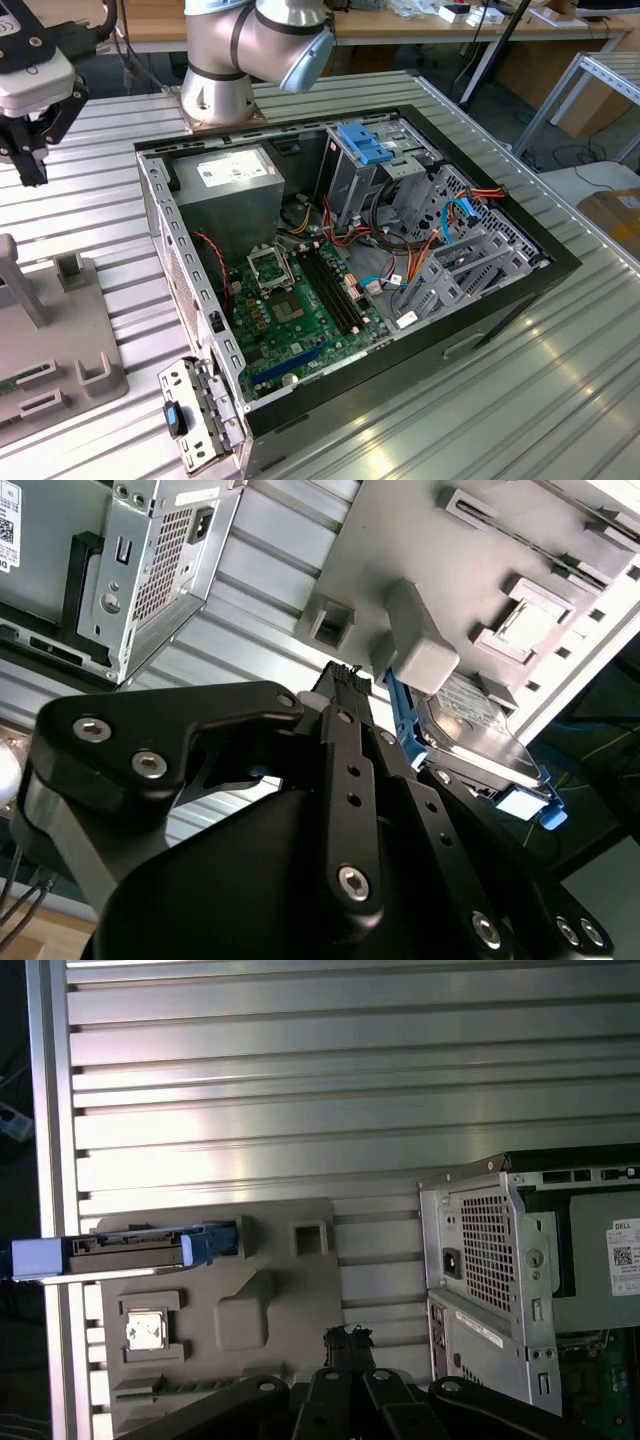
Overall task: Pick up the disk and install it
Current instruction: 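Reach for the disk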
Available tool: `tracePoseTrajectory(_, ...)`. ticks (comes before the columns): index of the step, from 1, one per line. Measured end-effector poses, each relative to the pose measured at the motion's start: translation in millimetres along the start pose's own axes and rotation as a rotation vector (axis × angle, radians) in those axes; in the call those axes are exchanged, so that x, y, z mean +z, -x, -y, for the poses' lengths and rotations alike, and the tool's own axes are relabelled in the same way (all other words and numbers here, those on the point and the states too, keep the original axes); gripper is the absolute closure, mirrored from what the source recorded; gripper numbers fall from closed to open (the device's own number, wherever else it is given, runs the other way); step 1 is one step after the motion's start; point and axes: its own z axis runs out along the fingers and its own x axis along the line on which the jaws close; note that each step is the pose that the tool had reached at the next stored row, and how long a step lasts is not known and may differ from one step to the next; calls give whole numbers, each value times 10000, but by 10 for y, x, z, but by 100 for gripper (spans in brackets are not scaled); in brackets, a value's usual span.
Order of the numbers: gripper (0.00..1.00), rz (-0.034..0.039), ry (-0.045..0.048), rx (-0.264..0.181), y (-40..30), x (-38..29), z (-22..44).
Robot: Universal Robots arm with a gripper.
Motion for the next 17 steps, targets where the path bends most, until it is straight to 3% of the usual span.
tracePoseTrajectory(17,89,0,0,0,-247,-6,19)
